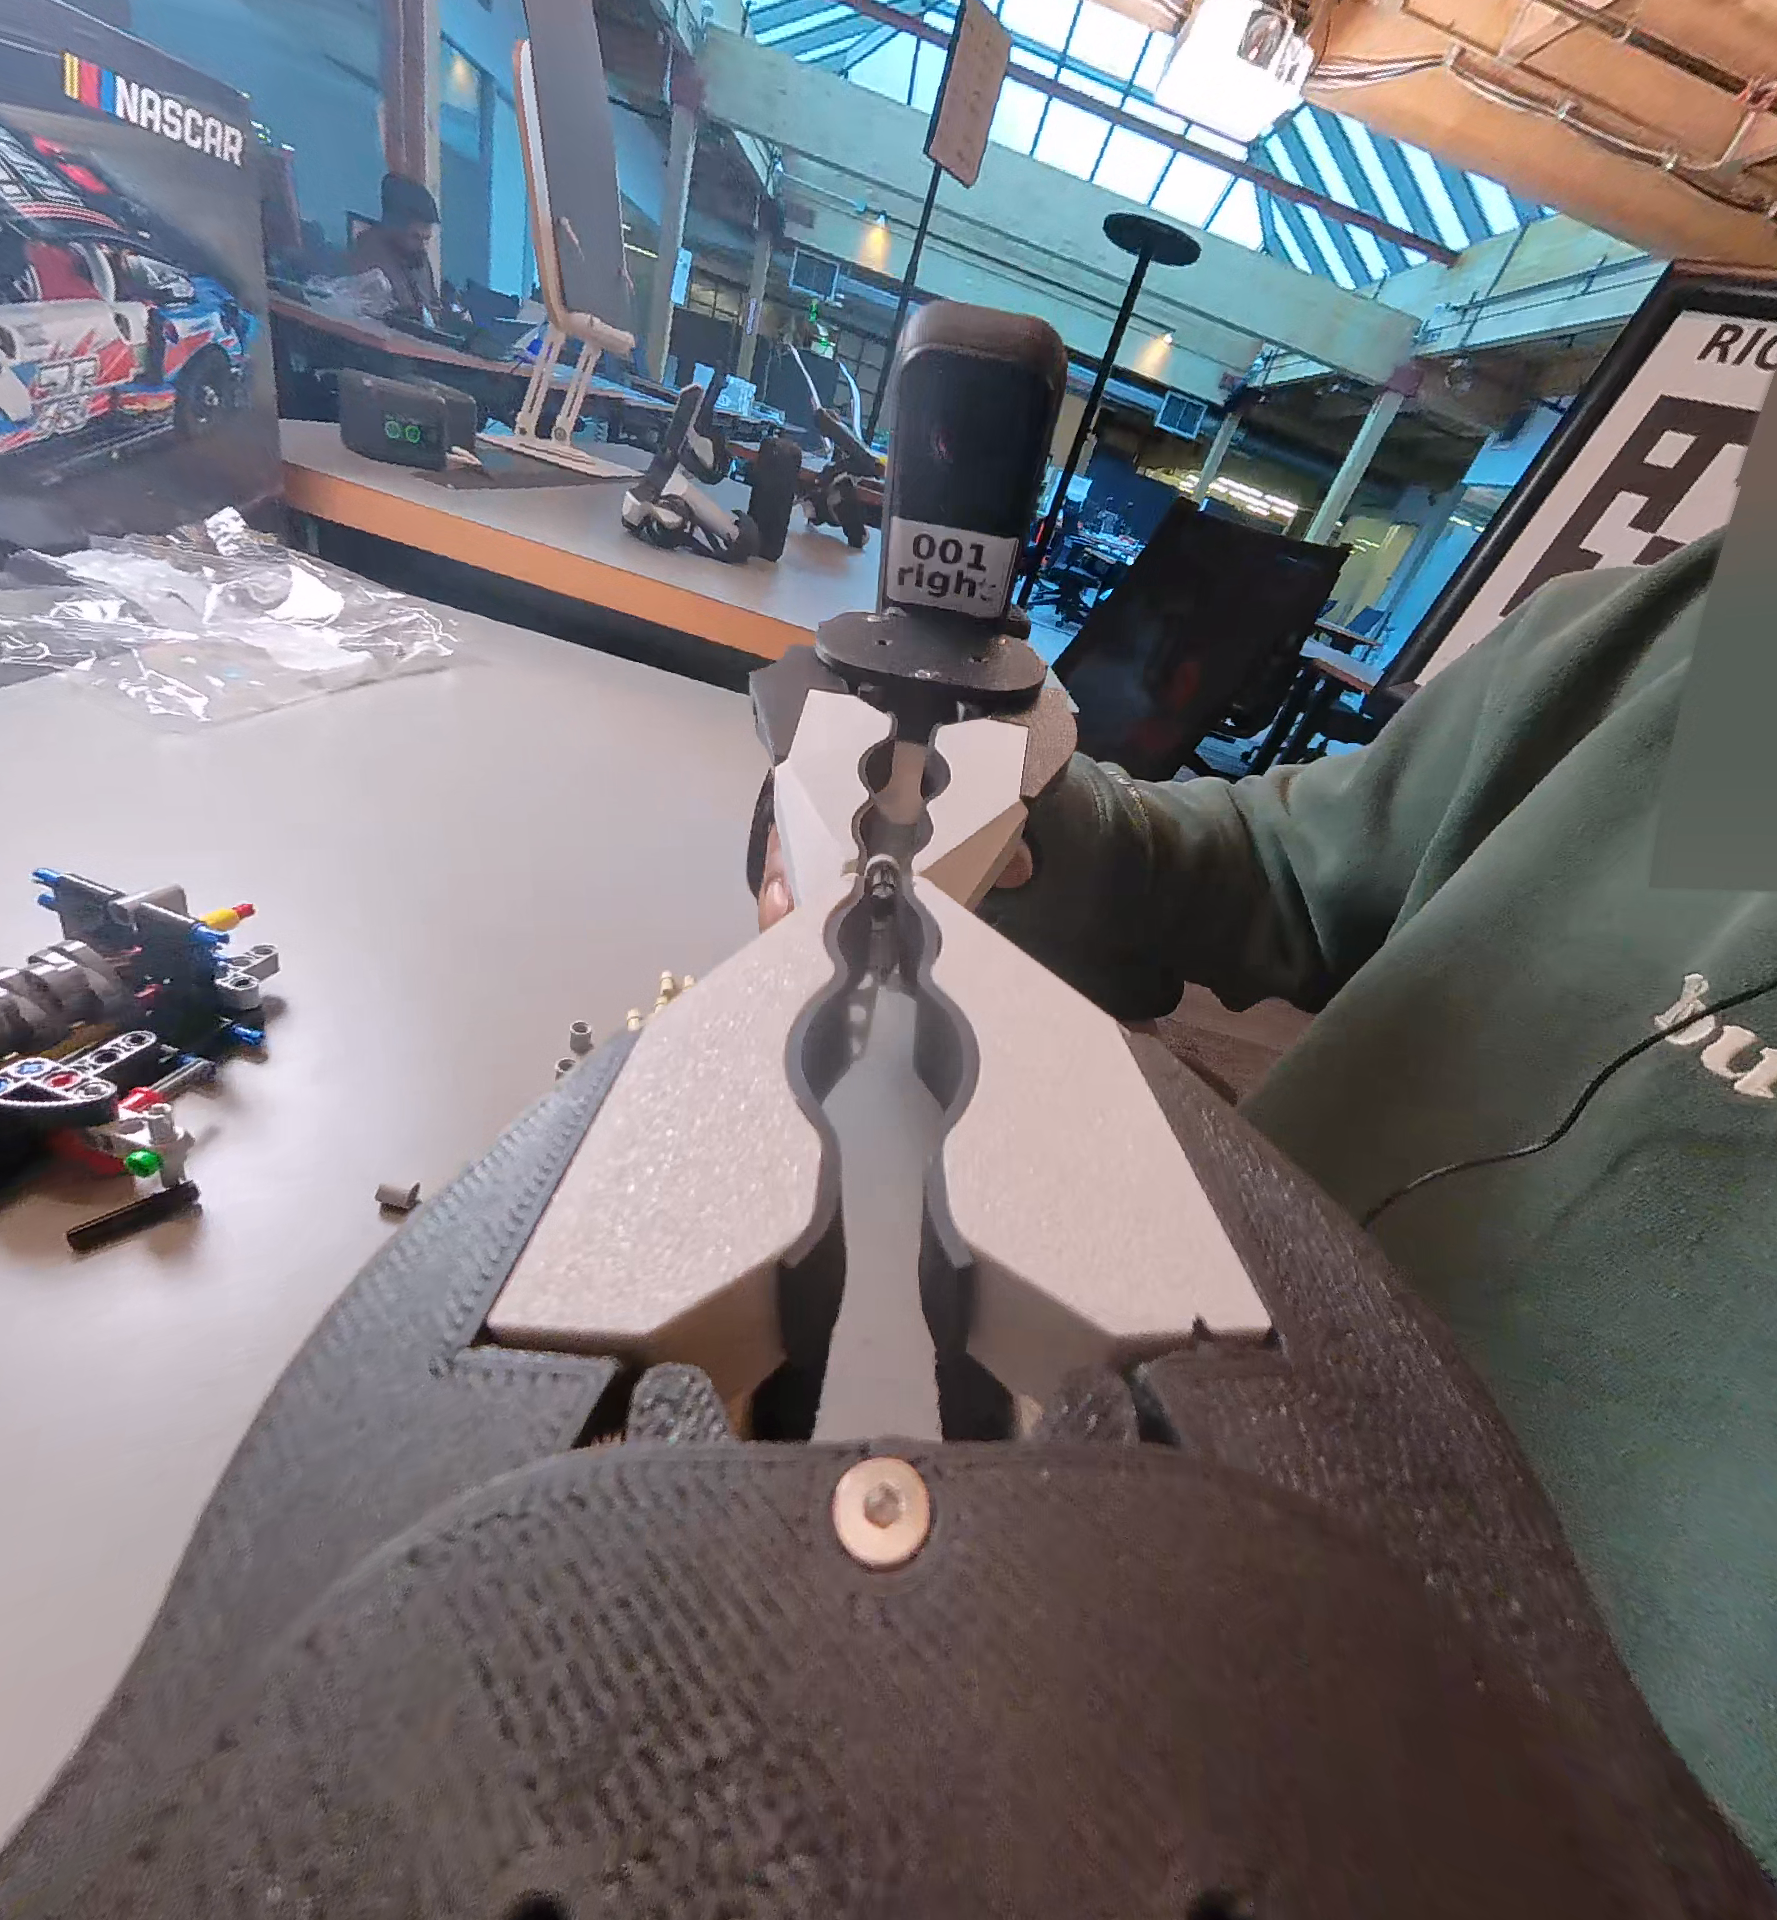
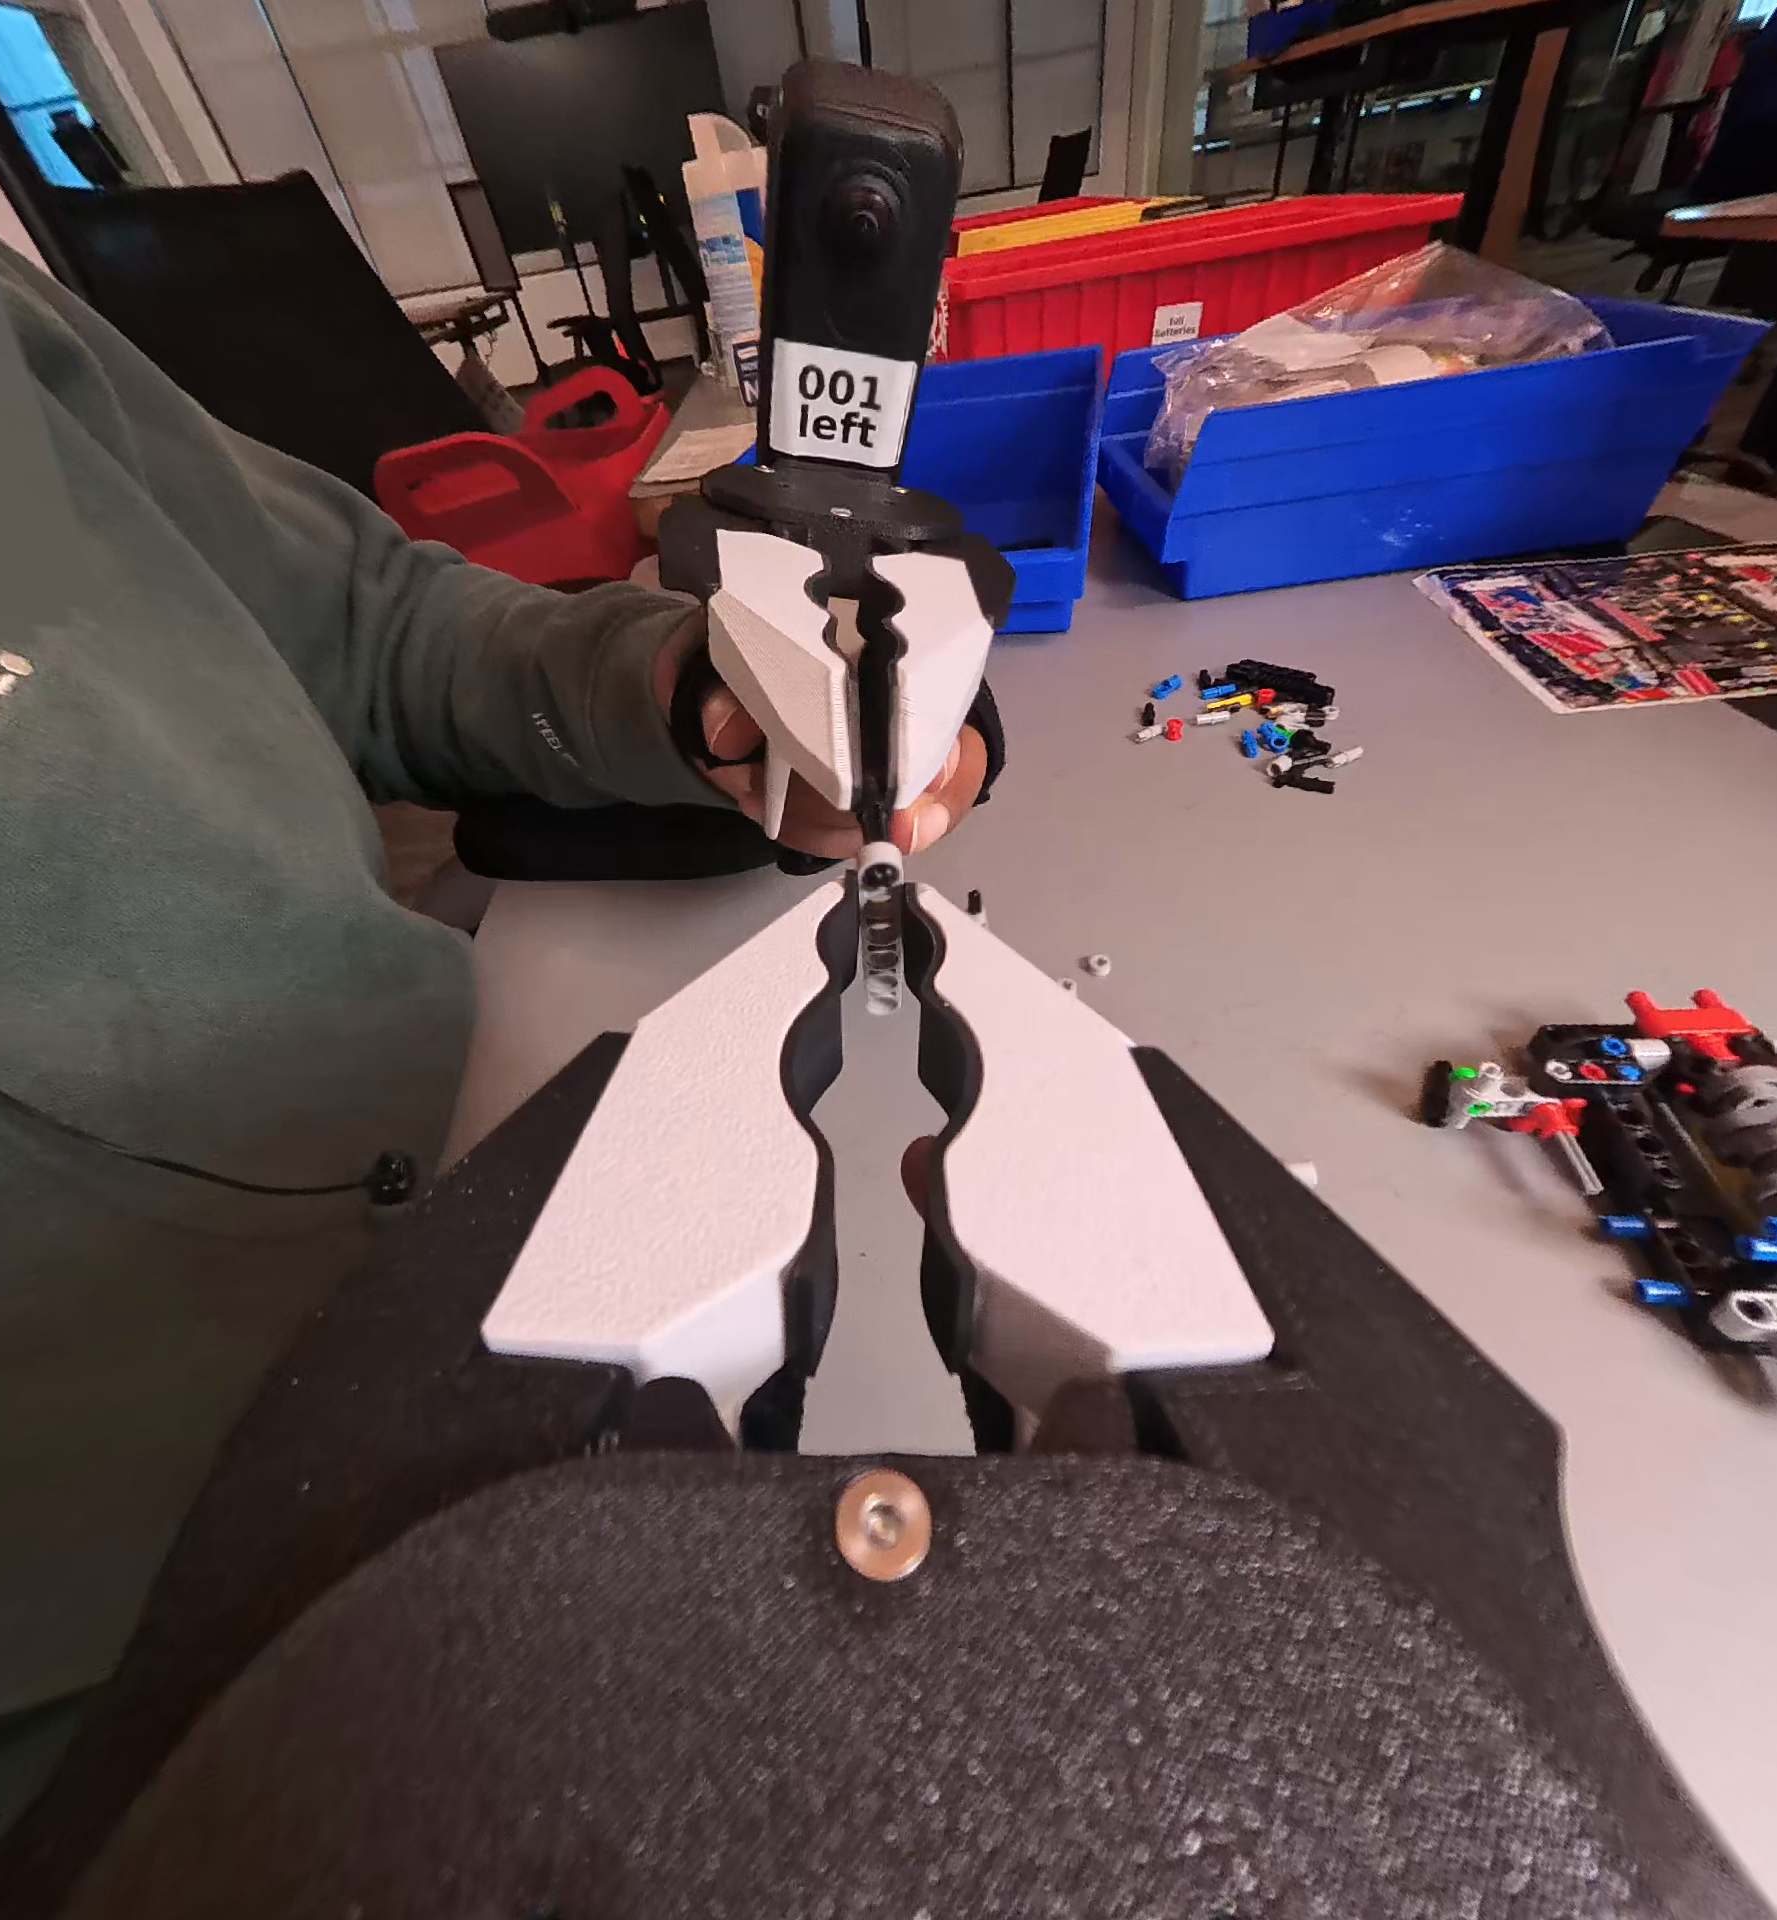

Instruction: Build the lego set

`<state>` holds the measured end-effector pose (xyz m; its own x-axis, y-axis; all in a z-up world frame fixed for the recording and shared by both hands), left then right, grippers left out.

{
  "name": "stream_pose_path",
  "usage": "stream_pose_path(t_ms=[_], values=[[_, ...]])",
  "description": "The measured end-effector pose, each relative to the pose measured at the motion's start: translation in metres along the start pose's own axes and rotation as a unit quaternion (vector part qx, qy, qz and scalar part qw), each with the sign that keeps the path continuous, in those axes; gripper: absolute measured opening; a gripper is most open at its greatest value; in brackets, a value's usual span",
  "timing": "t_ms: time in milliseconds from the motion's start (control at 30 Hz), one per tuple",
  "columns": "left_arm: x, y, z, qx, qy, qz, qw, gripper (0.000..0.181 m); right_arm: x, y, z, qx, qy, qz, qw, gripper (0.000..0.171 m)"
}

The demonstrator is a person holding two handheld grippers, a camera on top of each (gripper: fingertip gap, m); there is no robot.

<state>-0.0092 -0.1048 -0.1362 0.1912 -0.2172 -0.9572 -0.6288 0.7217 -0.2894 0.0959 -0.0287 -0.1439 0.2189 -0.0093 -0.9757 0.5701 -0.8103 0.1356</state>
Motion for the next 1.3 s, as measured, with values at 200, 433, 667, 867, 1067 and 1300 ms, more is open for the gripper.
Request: stream_pose_path(t_ms=[200,433,667,867,1067,1300], values=[[0.002,-0.007,0.004,0.005,0.029,0.028,0.999,0.002,0.005,0.007,0.007,-0.025,0.030,-0.010,0.999,0.004],[-0.005,-0.001,-0.006,-0.011,0.017,0.021,1.000,0.001,-0.003,0.000,0.002,-0.010,-0.026,0.003,1.000,0.008],[-0.003,0.004,-0.008,-0.011,0.006,0.002,1.000,0.001,-0.003,-0.003,0.000,0.003,-0.044,0.003,0.999,0.005],[-0.003,0.002,-0.007,-0.008,0.004,0.004,1.000,0.002,-0.006,0.002,0.002,0.028,-0.053,-0.052,0.997,0.004],[0.001,0.000,-0.004,-0.018,0.017,0.022,0.999,0.001,-0.005,0.008,0.008,0.070,-0.018,-0.132,0.989,0.004],[0.000,0.003,-0.004,0.007,-0.030,-0.042,0.999,0.002,-0.010,0.008,0.005,0.060,-0.043,-0.119,0.990,0.013]])
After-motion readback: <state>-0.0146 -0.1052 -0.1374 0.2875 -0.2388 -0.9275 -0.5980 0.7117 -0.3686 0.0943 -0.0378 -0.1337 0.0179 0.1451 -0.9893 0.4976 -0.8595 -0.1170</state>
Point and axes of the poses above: each gripper's, where its closed fingertips meet, z out along the fingers, x out of its underside, y = z × x across the jaws, the point moved 7 cm from there along -z, back along the fingers, and after that the axes turned 3 degrees about -x, right-handed, at the moved point
